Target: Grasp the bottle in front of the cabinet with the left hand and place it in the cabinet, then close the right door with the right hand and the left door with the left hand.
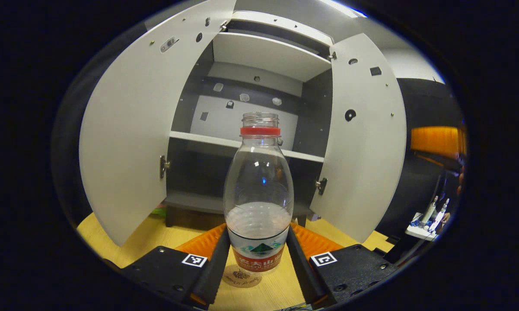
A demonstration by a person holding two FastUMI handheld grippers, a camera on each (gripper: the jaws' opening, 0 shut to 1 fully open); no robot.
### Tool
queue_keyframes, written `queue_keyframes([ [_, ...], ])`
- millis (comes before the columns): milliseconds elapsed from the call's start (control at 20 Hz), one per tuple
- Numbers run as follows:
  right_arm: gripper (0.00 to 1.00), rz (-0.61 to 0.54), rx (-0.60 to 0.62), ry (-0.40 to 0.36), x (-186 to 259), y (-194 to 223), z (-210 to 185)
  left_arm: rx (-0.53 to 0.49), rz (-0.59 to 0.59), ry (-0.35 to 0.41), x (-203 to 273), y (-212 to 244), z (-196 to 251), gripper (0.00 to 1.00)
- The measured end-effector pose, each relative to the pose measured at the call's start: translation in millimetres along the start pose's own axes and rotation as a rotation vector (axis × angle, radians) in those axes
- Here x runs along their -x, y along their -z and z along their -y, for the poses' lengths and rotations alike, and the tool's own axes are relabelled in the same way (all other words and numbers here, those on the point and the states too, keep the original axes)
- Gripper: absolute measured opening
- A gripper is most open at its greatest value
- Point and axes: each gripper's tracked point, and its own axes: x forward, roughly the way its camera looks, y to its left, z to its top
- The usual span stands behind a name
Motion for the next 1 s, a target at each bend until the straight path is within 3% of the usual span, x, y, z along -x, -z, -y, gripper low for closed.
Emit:
queue_keyframes([
  [250,0.98,0.014,0.005,0.024,1,3,2,0.012,0.089,-0.006,-4,-113,-6,0.73],
  [550,0.98,0.007,0.036,0.062,15,12,11,0.021,0.138,0.03,-62,-219,-1,0.73],
  [750,0.98,0.012,0.024,0.082,25,16,15,-0.04,0.164,0.031,-116,-261,11,0.72],
  [1000,0.98,0.015,-0.001,0.142,33,15,41,-0.091,0.104,0.019,-198,-262,22,0.73],
])
